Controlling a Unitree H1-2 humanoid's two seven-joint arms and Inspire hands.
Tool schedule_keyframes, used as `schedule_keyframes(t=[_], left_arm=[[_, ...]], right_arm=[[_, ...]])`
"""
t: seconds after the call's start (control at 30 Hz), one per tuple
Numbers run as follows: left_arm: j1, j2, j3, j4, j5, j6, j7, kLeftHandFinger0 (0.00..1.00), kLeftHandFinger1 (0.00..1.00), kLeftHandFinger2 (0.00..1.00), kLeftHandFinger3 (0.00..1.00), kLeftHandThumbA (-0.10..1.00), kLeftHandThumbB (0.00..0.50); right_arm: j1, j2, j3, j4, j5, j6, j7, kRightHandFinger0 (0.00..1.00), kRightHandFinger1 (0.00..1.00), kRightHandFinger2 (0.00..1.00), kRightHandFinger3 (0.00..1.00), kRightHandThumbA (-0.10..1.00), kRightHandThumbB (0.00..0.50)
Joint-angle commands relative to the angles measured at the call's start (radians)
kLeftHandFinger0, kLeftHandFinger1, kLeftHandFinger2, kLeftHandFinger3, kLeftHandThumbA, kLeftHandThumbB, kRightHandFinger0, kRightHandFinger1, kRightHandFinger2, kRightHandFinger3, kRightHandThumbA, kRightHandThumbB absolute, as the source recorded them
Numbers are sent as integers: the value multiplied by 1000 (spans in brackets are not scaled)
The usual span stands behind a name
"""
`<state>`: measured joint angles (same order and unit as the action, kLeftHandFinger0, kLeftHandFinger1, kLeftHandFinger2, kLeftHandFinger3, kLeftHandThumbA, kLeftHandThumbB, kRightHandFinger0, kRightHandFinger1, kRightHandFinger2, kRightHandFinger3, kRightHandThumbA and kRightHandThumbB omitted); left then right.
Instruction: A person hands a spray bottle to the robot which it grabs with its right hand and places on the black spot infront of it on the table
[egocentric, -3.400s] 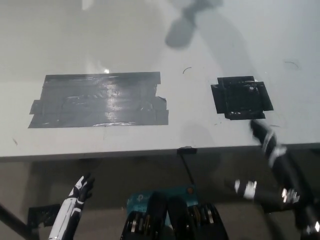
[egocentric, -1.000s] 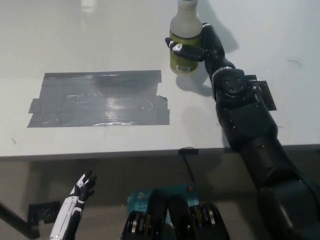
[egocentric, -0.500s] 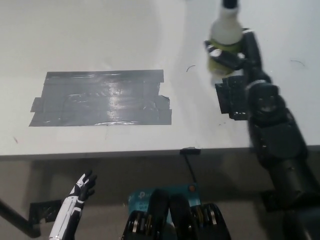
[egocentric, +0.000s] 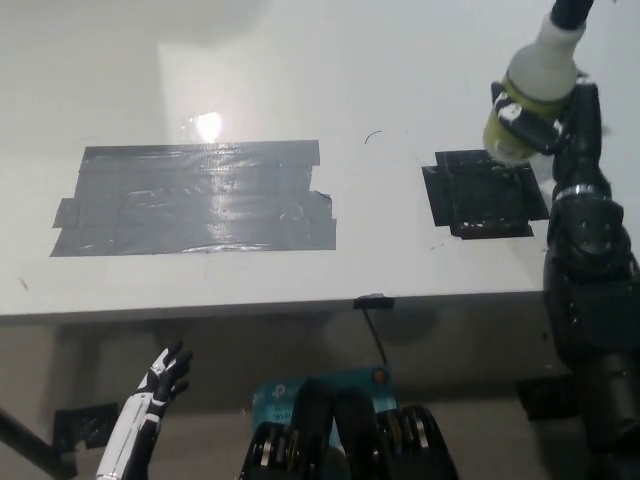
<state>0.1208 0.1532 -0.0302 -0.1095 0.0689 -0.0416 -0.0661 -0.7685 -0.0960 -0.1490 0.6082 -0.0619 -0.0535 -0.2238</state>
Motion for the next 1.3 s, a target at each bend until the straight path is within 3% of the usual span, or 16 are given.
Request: schedule_keyframes(t=[0.0,0.27,0.37,0.4,0.47,0.57,0.77,0.97,1.0,1.03,1.07,1.1,1.13,1.17,1.2,1.27], left_arm=[[0,3,11,-40,-19,14,-7,1000,1000,1000,1000,982,34],[0,6,7,-35,-17,-4,-11,1000,1000,1000,1000,1000,35],[-3,7,9,-38,-21,2,-12,1000,1000,1000,1000,1000,31],[-3,7,10,-41,-22,8,-12,1000,1000,1000,1000,1000,39],[-4,7,10,-42,-21,9,-12,1000,1000,1000,1000,1000,29],[-7,7,11,-37,-22,0,-10,1000,1000,1000,1000,998,35],[-11,12,13,-33,-22,-14,-10,1000,1000,1000,1000,1000,34],[-12,8,14,-37,-16,2,-6,1000,1000,1000,1000,1000,43],[-12,8,14,-37,-17,1,-6,1000,1000,1000,1000,1000,50],[-12,8,13,-35,-19,-4,-8,1000,1000,1000,1000,1000,43],[-12,8,13,-34,-19,-6,-8,1000,1000,1000,1000,1000,43],[-11,8,12,-33,-19,-8,-8,1000,1000,1000,1000,1000,42],[-12,8,12,-33,-19,-6,-9,1000,1000,1000,1000,1000,42],[-12,7,12,-33,-19,-4,-9,1000,1000,1000,1000,1000,43],[-14,6,12,-33,-19,-3,-8,1000,1000,1000,1000,1000,38],[-14,6,11,-33,-18,-4,-8,1000,1000,1000,1000,1000,35]], right_arm=[[-56,16,-21,-35,39,-139,-26,0,42,244,166,530,370],[-20,75,-13,-1,13,-175,-73,0,0,206,118,519,388],[-13,90,-15,6,27,-169,-65,0,10,256,168,517,371],[-11,94,-14,8,27,-172,-66,0,12,273,243,483,366],[-5,101,-11,13,28,-176,-61,0,37,313,101,486,352],[-1,90,11,33,-11,-190,-70,11,113,382,66,519,344],[8,43,70,62,-114,-178,-126,102,253,424,184,537,381],[12,7,98,83,-149,-212,-151,90,268,440,265,499,394],[13,0,106,86,-161,-224,-157,102,291,467,290,475,422],[14,-10,112,93,-156,-235,-133,168,373,563,378,469,410],[14,-14,114,95,-150,-238,-121,211,409,579,402,463,410],[19,-27,129,92,-135,-231,-66,504,765,1000,915,512,442],[22,-37,141,88,-126,-224,-30,636,805,981,913,523,444],[23,-45,149,84,-114,-211,3,785,974,1000,1000,569,473],[26,-58,160,79,-85,-178,72,986,1000,1000,1000,617,492],[27,-80,179,85,-55,-160,154,1000,1000,1000,1000,664,500]])
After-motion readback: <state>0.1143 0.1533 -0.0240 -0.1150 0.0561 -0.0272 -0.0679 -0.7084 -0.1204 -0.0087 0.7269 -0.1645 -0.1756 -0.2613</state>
